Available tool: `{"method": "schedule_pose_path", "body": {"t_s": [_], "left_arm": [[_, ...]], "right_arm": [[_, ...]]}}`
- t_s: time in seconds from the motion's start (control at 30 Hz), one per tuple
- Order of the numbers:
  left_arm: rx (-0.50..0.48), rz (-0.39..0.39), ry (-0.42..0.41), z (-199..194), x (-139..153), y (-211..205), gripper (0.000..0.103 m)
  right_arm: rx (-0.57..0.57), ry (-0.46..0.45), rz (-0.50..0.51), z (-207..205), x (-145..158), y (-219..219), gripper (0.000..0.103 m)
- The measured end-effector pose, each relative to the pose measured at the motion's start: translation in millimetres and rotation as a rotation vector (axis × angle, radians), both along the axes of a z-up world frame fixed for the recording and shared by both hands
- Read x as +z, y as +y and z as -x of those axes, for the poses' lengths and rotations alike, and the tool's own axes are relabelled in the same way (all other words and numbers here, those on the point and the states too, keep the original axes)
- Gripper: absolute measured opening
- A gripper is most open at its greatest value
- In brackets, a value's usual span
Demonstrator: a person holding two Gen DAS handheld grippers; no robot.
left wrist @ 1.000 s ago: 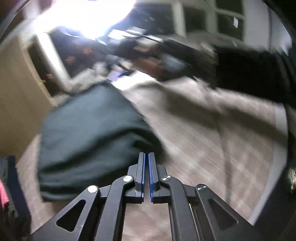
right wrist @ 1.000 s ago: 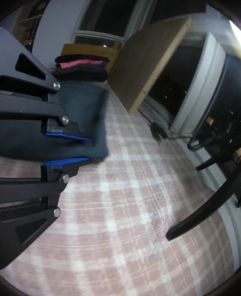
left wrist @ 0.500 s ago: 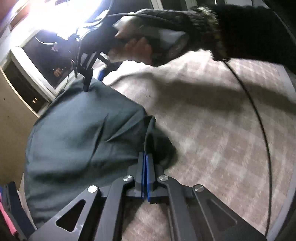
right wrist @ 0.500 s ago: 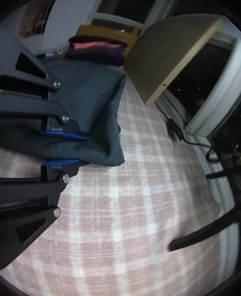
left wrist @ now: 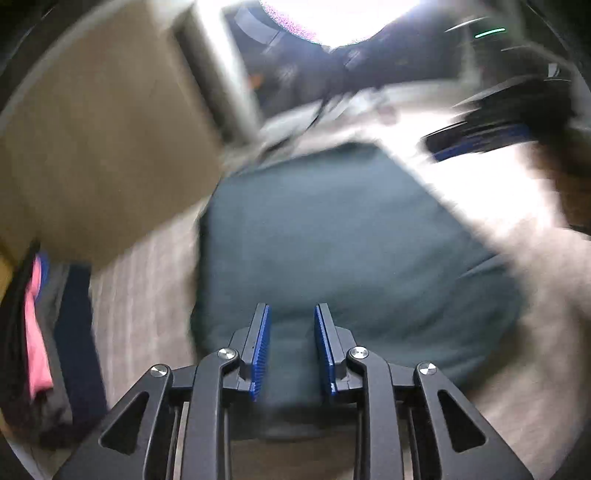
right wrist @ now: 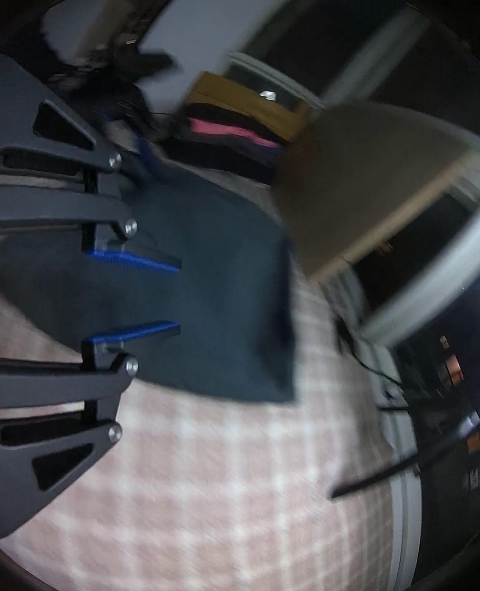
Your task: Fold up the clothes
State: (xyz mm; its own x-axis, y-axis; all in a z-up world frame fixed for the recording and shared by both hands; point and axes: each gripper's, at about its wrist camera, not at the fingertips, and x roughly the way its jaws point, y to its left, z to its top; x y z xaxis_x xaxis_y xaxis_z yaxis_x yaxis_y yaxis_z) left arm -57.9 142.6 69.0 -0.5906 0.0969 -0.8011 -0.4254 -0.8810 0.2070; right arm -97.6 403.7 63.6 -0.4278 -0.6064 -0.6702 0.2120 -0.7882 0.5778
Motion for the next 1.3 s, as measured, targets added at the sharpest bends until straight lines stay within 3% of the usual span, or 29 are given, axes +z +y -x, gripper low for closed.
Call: {"method": "schedule_pose_path", "body": {"t_s": [0.03,0.1,0.17,0.27,0.33,0.37,0.4,0.47,0.57,0.67,0.8,0.93,1.0,1.17,1.3], "left_arm": [[0.028,-0.029,-0.031,3,-5,-11,0.025],[0.061,-0.013,-0.026,3,-6,-22,0.025],[0.092,-0.006,-0.017,3,-2,-29,0.025],[0.142,-0.086,0.008,-1,19,-52,0.024],[0.158,-0.128,0.027,3,34,-59,0.031],[0.163,-0.142,0.03,12,38,-58,0.045],[0.172,-0.163,0.035,22,41,-56,0.056],[0.195,-0.211,0.027,34,40,-54,0.064],[0.249,-0.281,0.015,36,40,-53,0.064],[0.3,-0.325,-0.007,16,39,-52,0.065],[0.335,-0.339,-0.04,13,32,-59,0.066],[0.342,-0.37,-0.071,52,27,-69,0.072],[0.32,-0.385,-0.113,76,19,-67,0.073],[0.264,-0.329,-0.207,117,-11,-56,0.078],[0.257,-0.474,-0.322,126,-28,-71,0.079]], "right_arm": [[0.04,-0.015,-0.014,-11,-6,-11,0.029],[0.133,-0.035,-0.086,-33,-19,-33,0.029],[0.186,0.016,-0.181,-55,-16,-45,0.029],[0.241,-0.003,-0.148,-65,-4,-40,0.029],[0.178,-0.005,-0.113,-58,6,-23,0.034],[0.13,-0.009,-0.103,-51,9,-13,0.049],[0.072,-0.016,-0.083,-42,10,-2,0.054],[-0.052,-0.036,-0.032,-23,11,20,0.058],[-0.133,-0.064,0.096,-1,13,42,0.058],[-0.127,-0.041,0.081,7,18,43,0.059],[-0.152,-0.111,0.058,17,-6,43,0.06],[-0.169,-0.183,0.097,35,-35,38,0.06],[-0.157,-0.169,0.095,41,-40,31,0.061],[-0.107,-0.147,0.112,50,-43,16,0.063],[-0.079,-0.106,0.122,51,-43,5,0.064]]}}
